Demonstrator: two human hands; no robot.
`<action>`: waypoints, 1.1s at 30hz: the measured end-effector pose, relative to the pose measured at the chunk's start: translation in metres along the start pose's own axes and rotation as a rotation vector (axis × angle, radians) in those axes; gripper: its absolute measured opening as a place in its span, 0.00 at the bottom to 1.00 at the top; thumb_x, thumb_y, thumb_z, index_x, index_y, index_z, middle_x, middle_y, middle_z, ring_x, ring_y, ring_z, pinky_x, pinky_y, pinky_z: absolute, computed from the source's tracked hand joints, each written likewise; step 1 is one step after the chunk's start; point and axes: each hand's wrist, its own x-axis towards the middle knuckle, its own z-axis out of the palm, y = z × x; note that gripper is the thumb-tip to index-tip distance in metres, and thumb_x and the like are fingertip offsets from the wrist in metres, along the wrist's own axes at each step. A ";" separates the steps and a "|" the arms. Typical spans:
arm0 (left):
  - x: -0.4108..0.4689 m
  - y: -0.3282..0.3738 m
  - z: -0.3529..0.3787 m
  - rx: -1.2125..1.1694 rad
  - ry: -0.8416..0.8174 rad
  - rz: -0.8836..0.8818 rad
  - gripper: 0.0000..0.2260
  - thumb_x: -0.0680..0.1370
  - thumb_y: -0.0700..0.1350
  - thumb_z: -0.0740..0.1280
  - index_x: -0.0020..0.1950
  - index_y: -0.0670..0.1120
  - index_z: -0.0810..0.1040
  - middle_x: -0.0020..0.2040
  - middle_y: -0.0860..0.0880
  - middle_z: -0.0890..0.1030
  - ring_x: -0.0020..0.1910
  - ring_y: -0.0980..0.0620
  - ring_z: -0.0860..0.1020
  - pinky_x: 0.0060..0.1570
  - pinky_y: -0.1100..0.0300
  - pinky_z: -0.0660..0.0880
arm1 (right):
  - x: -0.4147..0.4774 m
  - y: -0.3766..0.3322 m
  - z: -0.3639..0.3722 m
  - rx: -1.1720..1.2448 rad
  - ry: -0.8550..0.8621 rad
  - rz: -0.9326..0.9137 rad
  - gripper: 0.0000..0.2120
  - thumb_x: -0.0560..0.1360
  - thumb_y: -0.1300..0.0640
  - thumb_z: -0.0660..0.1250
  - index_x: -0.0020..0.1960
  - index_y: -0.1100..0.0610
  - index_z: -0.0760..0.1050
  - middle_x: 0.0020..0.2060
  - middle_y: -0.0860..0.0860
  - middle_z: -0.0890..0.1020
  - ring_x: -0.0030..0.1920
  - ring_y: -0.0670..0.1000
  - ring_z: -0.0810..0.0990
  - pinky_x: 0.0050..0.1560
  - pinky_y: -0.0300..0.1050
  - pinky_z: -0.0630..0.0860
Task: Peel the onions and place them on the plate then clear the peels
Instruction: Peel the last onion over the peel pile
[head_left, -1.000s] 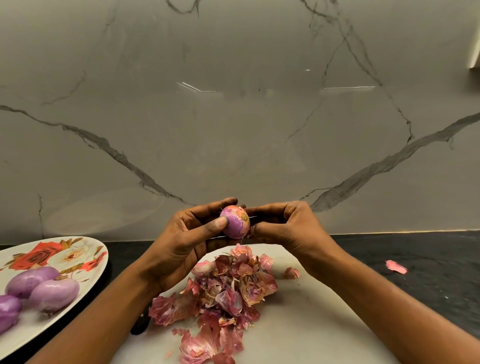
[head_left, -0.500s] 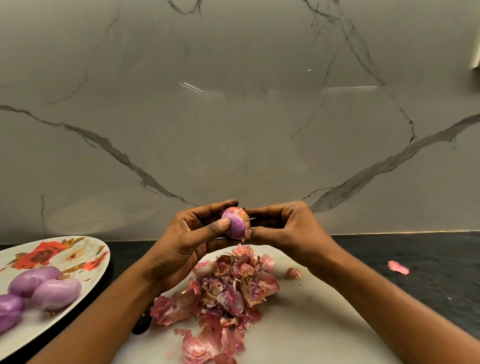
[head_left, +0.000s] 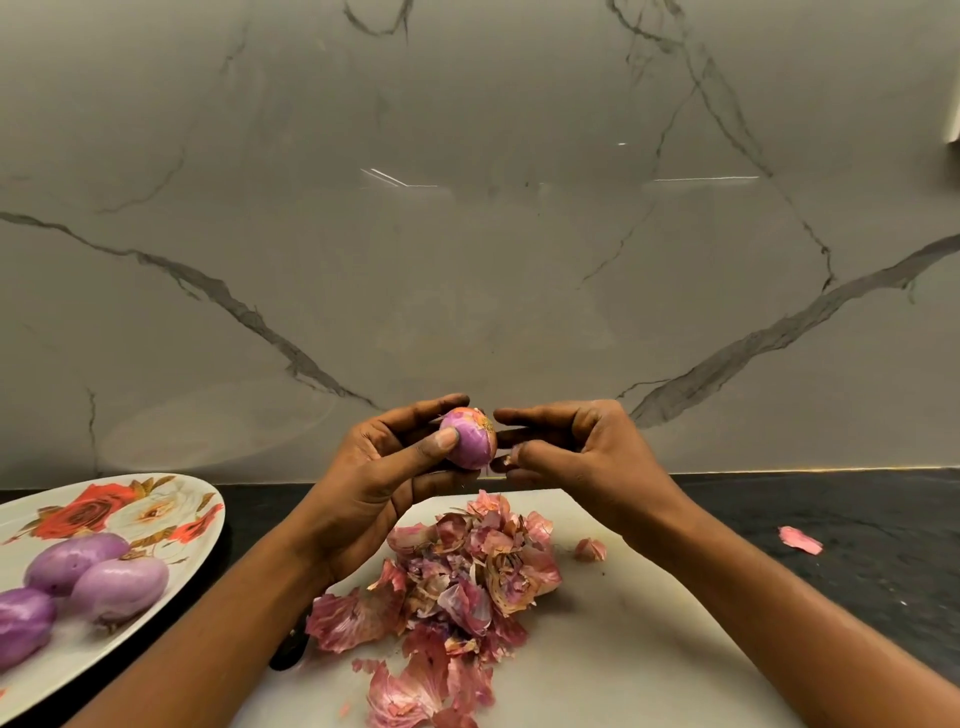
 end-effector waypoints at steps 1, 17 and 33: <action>0.001 0.000 0.000 -0.002 0.018 0.008 0.21 0.75 0.38 0.70 0.69 0.41 0.80 0.64 0.41 0.84 0.61 0.37 0.84 0.52 0.52 0.86 | 0.000 0.001 -0.001 -0.019 0.015 -0.025 0.16 0.77 0.67 0.74 0.64 0.57 0.83 0.54 0.53 0.89 0.53 0.51 0.89 0.54 0.48 0.86; 0.002 -0.004 -0.002 0.109 0.052 0.037 0.24 0.70 0.39 0.76 0.67 0.43 0.81 0.63 0.42 0.85 0.61 0.39 0.85 0.55 0.49 0.85 | -0.002 0.005 0.004 -0.280 0.073 -0.105 0.04 0.76 0.58 0.77 0.51 0.53 0.87 0.41 0.48 0.89 0.44 0.48 0.88 0.49 0.47 0.87; 0.002 -0.004 -0.003 0.068 -0.015 0.023 0.21 0.76 0.38 0.71 0.70 0.41 0.79 0.65 0.41 0.84 0.63 0.38 0.83 0.59 0.48 0.83 | -0.001 0.002 -0.001 -0.133 0.082 -0.024 0.07 0.76 0.69 0.74 0.51 0.59 0.86 0.43 0.53 0.89 0.44 0.51 0.90 0.48 0.43 0.86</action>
